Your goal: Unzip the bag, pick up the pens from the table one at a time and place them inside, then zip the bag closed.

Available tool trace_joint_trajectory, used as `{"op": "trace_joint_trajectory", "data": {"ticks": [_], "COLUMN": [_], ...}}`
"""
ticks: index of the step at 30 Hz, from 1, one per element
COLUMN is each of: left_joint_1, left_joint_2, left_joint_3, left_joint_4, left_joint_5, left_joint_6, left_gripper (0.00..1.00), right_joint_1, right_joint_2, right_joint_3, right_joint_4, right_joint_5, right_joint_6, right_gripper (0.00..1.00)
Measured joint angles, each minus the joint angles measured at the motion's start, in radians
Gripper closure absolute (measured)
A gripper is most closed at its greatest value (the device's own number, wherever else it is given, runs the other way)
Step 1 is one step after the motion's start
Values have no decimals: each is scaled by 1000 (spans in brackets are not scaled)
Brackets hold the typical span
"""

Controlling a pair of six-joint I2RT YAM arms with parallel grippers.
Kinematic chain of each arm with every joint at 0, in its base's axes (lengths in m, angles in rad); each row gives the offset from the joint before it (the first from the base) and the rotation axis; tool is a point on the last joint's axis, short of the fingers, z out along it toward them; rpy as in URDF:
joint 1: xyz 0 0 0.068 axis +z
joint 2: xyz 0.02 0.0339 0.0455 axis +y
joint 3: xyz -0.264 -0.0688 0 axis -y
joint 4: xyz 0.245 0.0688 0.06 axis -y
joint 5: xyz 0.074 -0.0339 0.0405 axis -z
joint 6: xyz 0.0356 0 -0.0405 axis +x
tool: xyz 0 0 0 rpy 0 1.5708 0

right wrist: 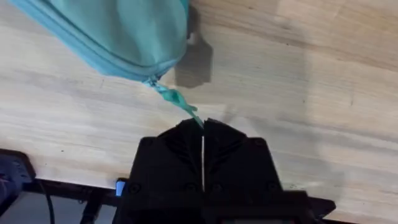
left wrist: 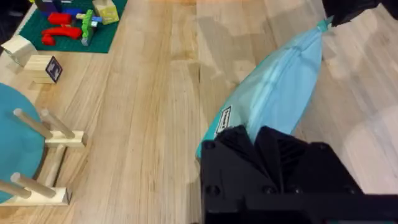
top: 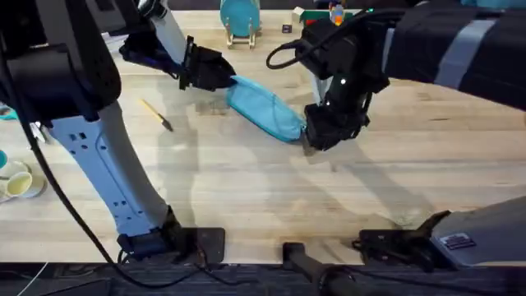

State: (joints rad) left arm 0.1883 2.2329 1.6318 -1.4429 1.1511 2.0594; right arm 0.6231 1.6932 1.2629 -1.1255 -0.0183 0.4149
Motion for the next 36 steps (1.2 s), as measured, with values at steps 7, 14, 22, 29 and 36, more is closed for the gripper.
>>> {"op": "trace_joint_trajectory", "data": {"ticks": [7, 14, 22, 29, 36], "left_joint_1": [0, 0, 0, 0, 0], "left_joint_2": [0, 0, 0, 0, 0], "left_joint_3": [0, 0, 0, 0, 0], "left_joint_4": [0, 0, 0, 2, 2], "left_joint_5": [0, 0, 0, -1, -2], "left_joint_6": [0, 0, 0, 0, 0], "left_gripper": [959, 959, 959, 959, 959], "right_joint_1": [0, 0, 0, 0, 0], "right_joint_2": [0, -2, -127, -132, -132], "right_joint_3": [-1, -1, -2, -5, -5], "right_joint_4": [0, -12, -65, -145, -130], "right_joint_5": [-6, -6, 4, 42, 56], "right_joint_6": [0, 0, 12, 12, 13], "right_gripper": [968, 967, 967, 967, 967]}}
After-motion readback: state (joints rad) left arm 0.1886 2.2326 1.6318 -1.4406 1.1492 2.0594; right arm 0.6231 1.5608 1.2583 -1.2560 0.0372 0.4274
